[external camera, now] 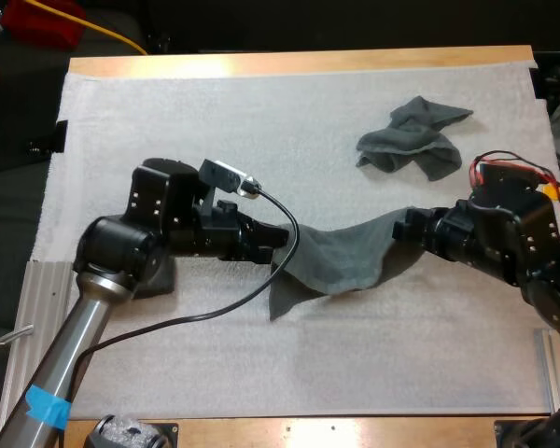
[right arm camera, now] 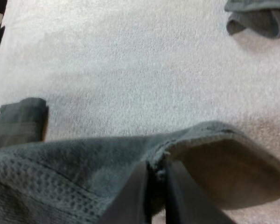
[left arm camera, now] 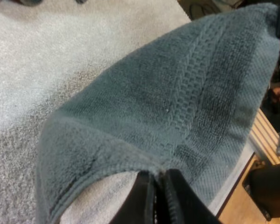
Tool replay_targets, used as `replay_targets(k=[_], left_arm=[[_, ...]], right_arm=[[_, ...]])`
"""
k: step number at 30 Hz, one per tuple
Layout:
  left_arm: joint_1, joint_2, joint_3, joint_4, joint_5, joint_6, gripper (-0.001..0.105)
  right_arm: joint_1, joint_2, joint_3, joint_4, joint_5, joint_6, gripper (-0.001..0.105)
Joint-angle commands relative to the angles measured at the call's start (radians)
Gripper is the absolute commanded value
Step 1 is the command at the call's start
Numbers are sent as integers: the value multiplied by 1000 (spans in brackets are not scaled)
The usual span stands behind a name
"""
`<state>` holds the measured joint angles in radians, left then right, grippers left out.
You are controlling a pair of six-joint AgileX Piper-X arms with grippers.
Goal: Pick towel from pile, fold and stack
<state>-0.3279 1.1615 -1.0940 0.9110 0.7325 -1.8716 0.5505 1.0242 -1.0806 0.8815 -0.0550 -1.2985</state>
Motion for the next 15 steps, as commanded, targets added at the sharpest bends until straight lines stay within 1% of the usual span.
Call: replay_targets(k=[1, 6, 10, 15], left_arm=[[0, -8, -18, 31, 14, 6, 0], [-3, -23, -33, 99, 1, 34, 0], [-5, -58, -33, 148, -1, 40, 0], [-51, -89, -33, 185, -1, 40, 0]], right_arm=[[1, -6, -19, 29, 14, -19, 1], [1, -45, -24, 58, 14, -23, 1], [1, -86, -24, 126, 4, -23, 1], [2, -124, -24, 148, -51, -12, 1]])
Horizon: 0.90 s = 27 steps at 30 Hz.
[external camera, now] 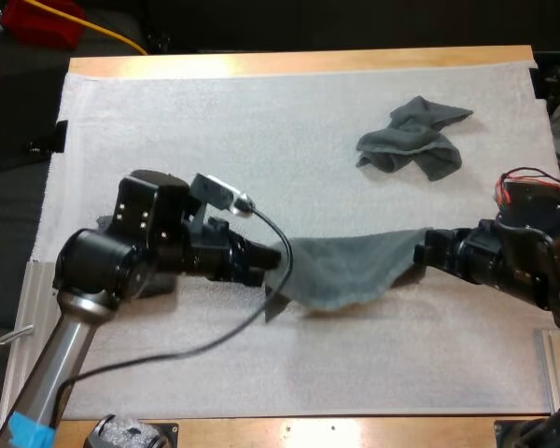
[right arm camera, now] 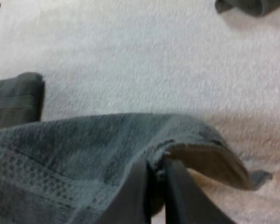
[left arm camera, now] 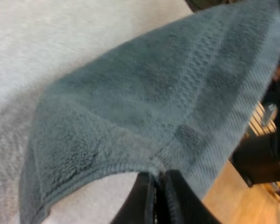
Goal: Pick towel from pile, fold and stack
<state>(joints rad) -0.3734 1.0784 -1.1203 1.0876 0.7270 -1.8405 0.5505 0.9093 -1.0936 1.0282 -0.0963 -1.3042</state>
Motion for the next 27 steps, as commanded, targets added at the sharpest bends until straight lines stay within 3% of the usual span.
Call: replay_targets(k=[1, 3, 7, 13, 19, 22, 27], left_arm=[[-24, -11, -7, 17, 1, 8, 0], [-51, -20, -7, 34, -21, 6, 0], [-103, -43, -7, 108, -150, 5, 0], [-180, -84, -7, 190, -208, 6, 0], [-275, -93, -7, 253, -367, 15, 0], [-278, -84, -6, 224, -418, 15, 0], [-229, -30, -5, 176, -435, 15, 0]], right_arm=[[2, -19, -11, 3, -23, 1, 1], [2, -33, -11, 13, -41, 8, 1], [2, -66, -11, 85, -71, 15, 1], [2, -106, -11, 197, -117, 14, 1], [2, -108, -11, 288, -157, -26, 1], [2, -95, -7, 267, -122, -34, 1], [2, -42, 24, 162, -87, -34, 1]])
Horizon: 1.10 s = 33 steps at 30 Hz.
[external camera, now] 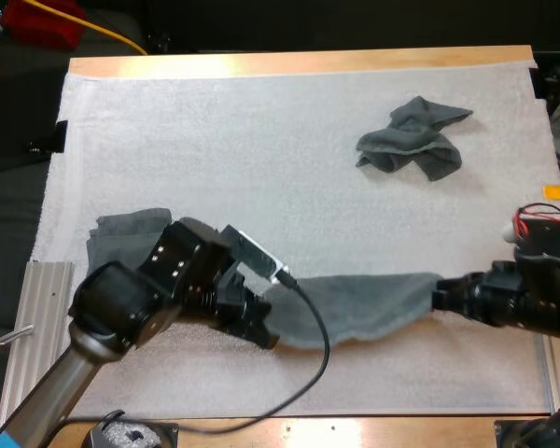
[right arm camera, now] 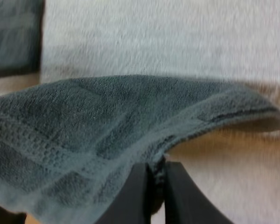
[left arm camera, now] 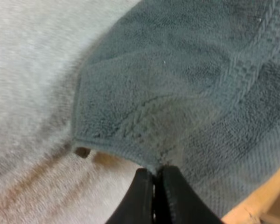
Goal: Pick towel from pile, fold and stack
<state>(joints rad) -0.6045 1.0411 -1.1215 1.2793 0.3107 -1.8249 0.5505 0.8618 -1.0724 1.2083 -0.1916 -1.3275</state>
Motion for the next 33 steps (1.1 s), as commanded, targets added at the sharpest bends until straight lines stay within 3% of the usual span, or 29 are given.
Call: replay_targets(k=[1, 6, 8, 16, 24, 33], left_arm=[[18, 29, -4, -25, -17, 2, 0], [77, 131, -4, -43, -10, 32, 0], [110, 181, -4, -59, 25, 41, 0], [267, 356, -4, -125, 278, 37, 0], [384, 507, -4, -218, 524, -68, 0], [451, 632, -4, -333, 579, -226, 0]], right_arm=[[2, 27, 10, -43, 13, -9, 1], [2, 141, 18, -146, 60, -2, 1], [-1, 187, 18, -191, 60, 7, 1], [-20, 351, 18, -295, 54, 76, 1], [-119, 464, 18, -432, -97, 209, 1], [-191, 594, 18, -597, -202, 372, 1]])
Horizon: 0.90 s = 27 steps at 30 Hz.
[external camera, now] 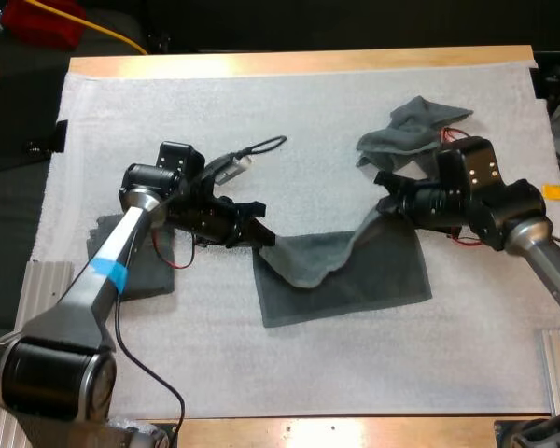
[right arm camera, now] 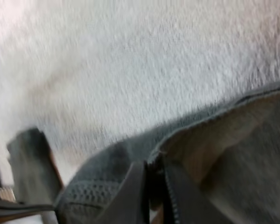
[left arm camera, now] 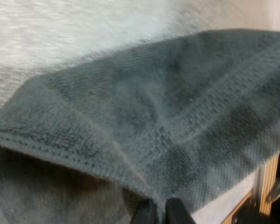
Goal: Pick towel from pile, fold and stack
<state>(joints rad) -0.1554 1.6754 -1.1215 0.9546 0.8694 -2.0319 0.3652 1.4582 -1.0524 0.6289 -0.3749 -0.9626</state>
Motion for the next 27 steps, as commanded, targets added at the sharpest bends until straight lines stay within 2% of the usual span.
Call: replay_targets(k=[1, 11, 23, 27], left_arm=[[10, 11, -4, -31, 26, -42, 0], [63, 67, -4, -260, 22, -233, 0], [66, 94, -4, -413, -101, -261, 0], [66, 94, -4, -452, -132, -272, 12]], right_arm=[[-11, 11, -2, -37, -25, 17, 1], [-53, 105, -2, -161, 11, 75, 1], [-53, 124, -2, -321, 179, 87, 1], [-53, 124, -2, -340, 200, 87, 1]])
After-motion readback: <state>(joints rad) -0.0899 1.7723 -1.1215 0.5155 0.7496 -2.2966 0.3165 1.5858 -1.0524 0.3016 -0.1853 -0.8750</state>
